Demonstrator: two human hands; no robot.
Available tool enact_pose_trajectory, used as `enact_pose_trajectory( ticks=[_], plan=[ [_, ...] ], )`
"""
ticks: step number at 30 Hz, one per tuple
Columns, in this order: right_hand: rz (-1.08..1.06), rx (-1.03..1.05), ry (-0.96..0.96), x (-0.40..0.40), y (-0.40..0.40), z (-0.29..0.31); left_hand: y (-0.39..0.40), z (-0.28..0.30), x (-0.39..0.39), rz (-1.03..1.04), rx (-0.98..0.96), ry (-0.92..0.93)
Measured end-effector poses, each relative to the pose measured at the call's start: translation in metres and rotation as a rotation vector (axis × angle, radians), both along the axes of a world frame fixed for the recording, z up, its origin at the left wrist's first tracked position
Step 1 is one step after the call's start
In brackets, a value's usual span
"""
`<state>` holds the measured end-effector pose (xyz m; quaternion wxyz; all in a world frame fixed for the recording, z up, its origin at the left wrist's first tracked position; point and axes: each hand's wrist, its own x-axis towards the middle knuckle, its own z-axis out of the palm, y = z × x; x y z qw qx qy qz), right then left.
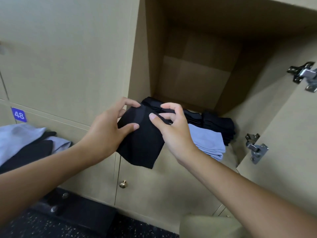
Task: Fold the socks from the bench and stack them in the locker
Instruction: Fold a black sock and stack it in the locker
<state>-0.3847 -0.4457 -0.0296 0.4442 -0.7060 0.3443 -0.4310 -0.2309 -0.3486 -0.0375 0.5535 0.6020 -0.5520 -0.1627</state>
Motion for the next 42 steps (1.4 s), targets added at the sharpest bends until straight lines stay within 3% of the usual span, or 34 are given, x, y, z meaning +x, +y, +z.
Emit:
enact_pose_trajectory(
  ticks=[7, 12, 17, 23, 27, 30, 32, 35, 38, 42],
  plan=[
    [0.187, -0.048, 0.194, -0.016, -0.014, 0.005, -0.014, 0.004, -0.003, -0.017, 0.02, 0.104],
    [0.184, -0.136, 0.324, -0.019, -0.017, 0.007, -0.02, 0.005, -0.004, -0.049, 0.084, 0.251],
    [0.154, -0.008, 0.176, -0.026, -0.019, 0.01, -0.026, 0.0, -0.004, -0.075, 0.128, 0.454],
    [0.216, 0.349, -0.126, -0.025, -0.021, 0.007, -0.029, -0.006, 0.005, -0.241, 0.194, 0.673],
    [0.292, 0.532, -0.335, -0.024, -0.019, 0.008, -0.028, -0.01, 0.003, -0.278, 0.272, 0.646],
    [0.284, 0.537, -0.362, -0.023, -0.021, 0.007, -0.027, -0.012, 0.001, -0.179, 0.248, 0.613],
    [0.2, 0.453, -0.294, -0.023, -0.024, 0.006, -0.026, -0.012, 0.002, -0.101, 0.239, 0.513],
    [0.092, 0.162, -0.022, -0.029, -0.029, 0.006, -0.024, -0.012, 0.009, -0.084, 0.221, 0.267],
    [0.188, 0.036, 0.111, -0.032, -0.026, 0.007, -0.02, -0.011, 0.013, -0.129, 0.269, 0.062],
    [0.326, -0.014, 0.203, -0.031, -0.018, 0.004, -0.019, -0.015, 0.012, -0.215, 0.335, 0.021]
  ],
)
